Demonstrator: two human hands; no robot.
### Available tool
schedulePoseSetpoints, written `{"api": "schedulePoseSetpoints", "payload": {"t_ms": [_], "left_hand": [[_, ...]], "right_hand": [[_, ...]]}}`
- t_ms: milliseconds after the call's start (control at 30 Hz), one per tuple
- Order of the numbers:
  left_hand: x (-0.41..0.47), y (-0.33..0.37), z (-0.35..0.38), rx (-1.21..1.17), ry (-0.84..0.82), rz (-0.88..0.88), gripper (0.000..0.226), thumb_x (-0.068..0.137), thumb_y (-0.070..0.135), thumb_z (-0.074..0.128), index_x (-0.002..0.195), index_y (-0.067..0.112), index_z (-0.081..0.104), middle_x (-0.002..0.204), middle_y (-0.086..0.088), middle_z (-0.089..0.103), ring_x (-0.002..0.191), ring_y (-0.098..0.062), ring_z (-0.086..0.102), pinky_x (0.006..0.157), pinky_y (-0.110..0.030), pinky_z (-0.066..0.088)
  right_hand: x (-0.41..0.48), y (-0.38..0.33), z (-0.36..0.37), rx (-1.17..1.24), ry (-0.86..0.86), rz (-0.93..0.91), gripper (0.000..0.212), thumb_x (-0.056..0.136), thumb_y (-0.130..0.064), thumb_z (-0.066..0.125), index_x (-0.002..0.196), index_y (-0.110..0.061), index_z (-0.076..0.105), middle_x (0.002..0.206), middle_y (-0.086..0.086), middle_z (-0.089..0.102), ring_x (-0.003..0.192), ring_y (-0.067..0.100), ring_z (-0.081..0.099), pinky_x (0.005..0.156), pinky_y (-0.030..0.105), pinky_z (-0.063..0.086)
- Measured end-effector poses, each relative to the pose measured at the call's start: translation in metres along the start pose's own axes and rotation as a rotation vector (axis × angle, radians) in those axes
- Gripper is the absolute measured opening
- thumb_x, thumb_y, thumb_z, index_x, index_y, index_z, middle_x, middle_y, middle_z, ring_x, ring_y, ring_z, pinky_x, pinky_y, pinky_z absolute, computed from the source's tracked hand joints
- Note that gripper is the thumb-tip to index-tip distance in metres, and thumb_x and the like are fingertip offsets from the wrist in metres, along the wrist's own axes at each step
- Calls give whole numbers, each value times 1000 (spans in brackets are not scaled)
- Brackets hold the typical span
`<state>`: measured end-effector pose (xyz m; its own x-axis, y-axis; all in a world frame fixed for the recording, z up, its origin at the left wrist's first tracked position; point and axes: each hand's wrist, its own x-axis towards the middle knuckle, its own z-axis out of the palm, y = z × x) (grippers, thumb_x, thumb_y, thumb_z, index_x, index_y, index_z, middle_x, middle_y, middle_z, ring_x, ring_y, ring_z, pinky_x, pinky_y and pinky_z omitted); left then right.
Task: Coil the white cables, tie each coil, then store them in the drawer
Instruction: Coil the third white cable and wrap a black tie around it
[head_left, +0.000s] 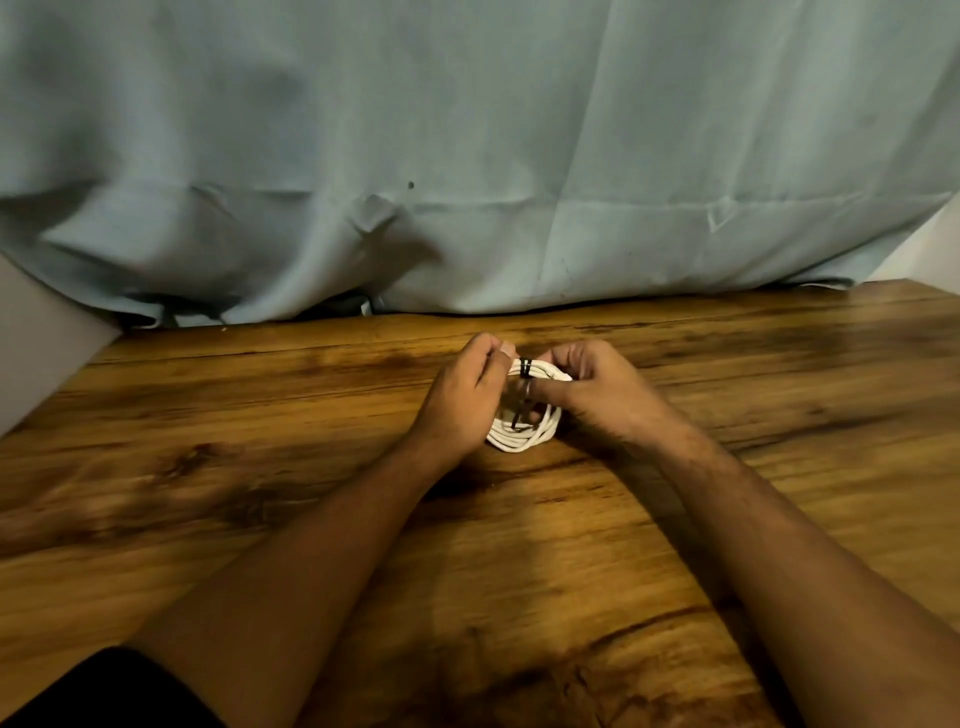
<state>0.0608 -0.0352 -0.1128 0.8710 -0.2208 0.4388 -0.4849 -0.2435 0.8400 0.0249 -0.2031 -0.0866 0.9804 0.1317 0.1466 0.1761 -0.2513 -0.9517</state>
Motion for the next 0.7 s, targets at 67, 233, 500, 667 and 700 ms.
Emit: {"api": "schedulePoseSetpoints", "payload": {"t_ms": [67, 233, 500, 667, 700], "left_hand": [[1, -1, -1, -41, -18, -30, 24, 97, 49, 44, 80, 34, 53, 68, 12, 53, 66, -16, 50, 64, -48, 43], [3, -2, 1, -102, -10, -52, 24, 95, 46, 45, 74, 42, 56, 64, 13, 51, 61, -11, 45, 59, -34, 35], [0, -1, 2, -8, -13, 15, 26, 97, 47, 42, 88, 25, 52, 64, 8, 49, 62, -18, 46, 60, -46, 41], [-6, 5, 4, 118, 23, 105, 31, 102, 44, 39, 90, 18, 52, 65, 7, 50, 58, -18, 47, 60, -53, 46], [-6, 7, 4, 135, 30, 120, 30, 103, 43, 39, 90, 19, 52, 65, 6, 51, 58, -18, 48, 59, -54, 47]], "right_hand": [[-2, -1, 0, 39, -1, 1, 11, 92, -9, 75, 97, 0, 72, 84, 19, 75, 76, 35, 67, 80, 54, 54], [1, 1, 8, -6, 165, -151, 24, 75, -24, 89, 95, -18, 76, 95, 17, 76, 85, 44, 73, 81, 68, 58], [1, -4, 5, 75, 206, -220, 17, 91, -10, 77, 77, -18, 71, 72, 5, 67, 62, 23, 64, 60, 35, 54], [-3, -14, 5, 119, 213, -170, 19, 95, -3, 70, 78, -5, 62, 59, 3, 52, 45, 8, 47, 43, 19, 39], [-3, -15, 4, 143, 210, -150, 20, 96, -2, 68, 77, -4, 60, 57, 2, 51, 43, 8, 47, 42, 18, 39]]}}
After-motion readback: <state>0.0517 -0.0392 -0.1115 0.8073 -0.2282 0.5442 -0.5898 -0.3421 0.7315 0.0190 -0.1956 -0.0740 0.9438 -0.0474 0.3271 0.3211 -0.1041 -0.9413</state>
